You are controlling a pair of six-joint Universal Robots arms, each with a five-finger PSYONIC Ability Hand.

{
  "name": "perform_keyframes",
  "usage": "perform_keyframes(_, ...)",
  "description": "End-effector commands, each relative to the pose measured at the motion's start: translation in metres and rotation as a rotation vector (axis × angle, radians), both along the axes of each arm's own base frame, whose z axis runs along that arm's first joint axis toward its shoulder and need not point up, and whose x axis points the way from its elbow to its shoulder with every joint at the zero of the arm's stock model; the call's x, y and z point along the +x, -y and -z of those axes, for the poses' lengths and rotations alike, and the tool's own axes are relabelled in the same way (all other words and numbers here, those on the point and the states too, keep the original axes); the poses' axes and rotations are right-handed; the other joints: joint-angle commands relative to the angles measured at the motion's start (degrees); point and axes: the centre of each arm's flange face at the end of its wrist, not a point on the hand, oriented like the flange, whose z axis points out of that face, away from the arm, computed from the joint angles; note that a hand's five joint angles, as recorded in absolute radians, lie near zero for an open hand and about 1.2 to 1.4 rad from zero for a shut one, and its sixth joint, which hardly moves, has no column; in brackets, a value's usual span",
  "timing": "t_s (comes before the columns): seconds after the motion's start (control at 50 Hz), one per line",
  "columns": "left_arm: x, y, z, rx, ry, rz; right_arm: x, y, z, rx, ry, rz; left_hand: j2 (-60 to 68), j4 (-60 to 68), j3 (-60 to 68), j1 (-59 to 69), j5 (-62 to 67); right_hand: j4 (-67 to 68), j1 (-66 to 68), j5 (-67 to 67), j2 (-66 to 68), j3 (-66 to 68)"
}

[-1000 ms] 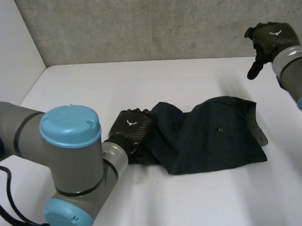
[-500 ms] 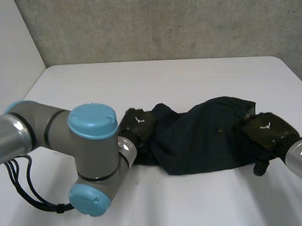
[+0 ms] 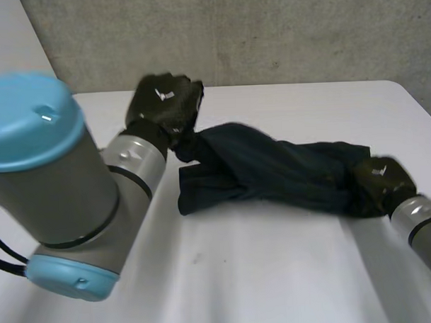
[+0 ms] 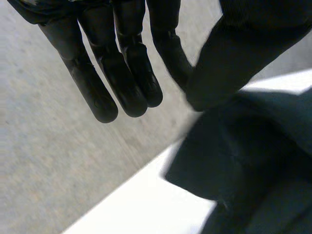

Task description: Fold the shorts.

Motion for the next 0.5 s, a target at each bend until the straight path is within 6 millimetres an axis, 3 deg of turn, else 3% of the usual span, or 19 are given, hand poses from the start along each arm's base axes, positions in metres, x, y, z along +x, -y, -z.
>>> perform_keyframes(0.02, 0.02, -0.01, -0.059, -0.12, -0.109, -0.023, 0.002, -0.006, -0.093, -0.281, 0.028, -0.009, 11.5, 11.3, 11.9, 14.6, 13.5, 11.9, 25.6, 14.8, 12.8, 13.3)
perform_keyframes(0.12, 0.043, -0.024, -0.116, -0.255, -0.216, -0.051, 0.001, -0.014, -0.166, -0.451, 0.082, -0.008, 11.5, 11.3, 11.9, 14.6, 13.5, 11.9, 25.6, 14.8, 12.8, 13.3)
perform_keyframes(0.14, 0.047, -0.028, -0.125, -0.279, -0.235, -0.053, 0.001, -0.019, -0.192, -0.506, 0.117, -0.008, 11.5, 11.3, 11.9, 14.6, 13.5, 11.9, 25.6, 14.8, 12.8, 13.3)
perform_keyframes(0.16, 0.055, -0.036, -0.142, -0.322, -0.269, -0.057, 0.001, -0.023, -0.205, -0.532, 0.136, -0.011, 11.5, 11.3, 11.9, 14.6, 13.5, 11.9, 25.6, 14.8, 12.8, 13.3)
perform_keyframes(0.22, 0.067, -0.047, -0.164, -0.381, -0.311, -0.064, 0.002, -0.035, -0.237, -0.563, 0.185, -0.043, 11.5, 11.3, 11.9, 14.6, 13.5, 11.9, 25.6, 14.8, 12.8, 13.3)
perform_keyframes(0.28, 0.075, -0.051, -0.171, -0.404, -0.323, -0.075, 0.005, -0.04, -0.24, -0.516, 0.19, -0.076, 11.5, 11.3, 11.9, 14.6, 13.5, 11.9, 25.6, 14.8, 12.8, 13.3)
perform_keyframes(0.36, 0.068, -0.043, -0.142, -0.323, -0.266, -0.068, 0.008, -0.045, -0.218, -0.372, 0.185, -0.113, 11.5, 11.3, 11.9, 14.6, 13.5, 11.9, 25.6, 14.8, 12.8, 13.3)
perform_keyframes(0.38, 0.065, -0.04, -0.13, -0.292, -0.244, -0.066, 0.009, -0.043, -0.204, -0.318, 0.178, -0.121, 5.5, 5.3, 5.9, 8.6, 7.6, 11.9, 25.6, 14.8, 12.8, 13.3)
perform_keyframes(0.4, 0.058, -0.033, -0.104, -0.225, -0.196, -0.062, 0.011, -0.042, -0.197, -0.298, 0.177, -0.129, -13.7, -13.9, -13.3, -10.6, -11.7, 11.9, 25.6, 14.8, 12.8, 13.3)
perform_keyframes(0.44, 0.052, -0.026, -0.076, -0.152, -0.146, -0.059, 0.014, -0.038, -0.185, -0.269, 0.178, -0.138, -31.1, -31.3, -30.7, -28.0, -29.1, 11.9, 25.6, 14.8, 12.8, 13.3)
perform_keyframes(0.5, 0.037, -0.016, -0.02, 0.01, -0.067, -0.047, 0.024, -0.038, -0.18, -0.268, 0.185, -0.166, -42.1, -42.3, -41.7, -39.0, -40.1, 11.9, 25.6, 14.8, 12.8, 13.3)
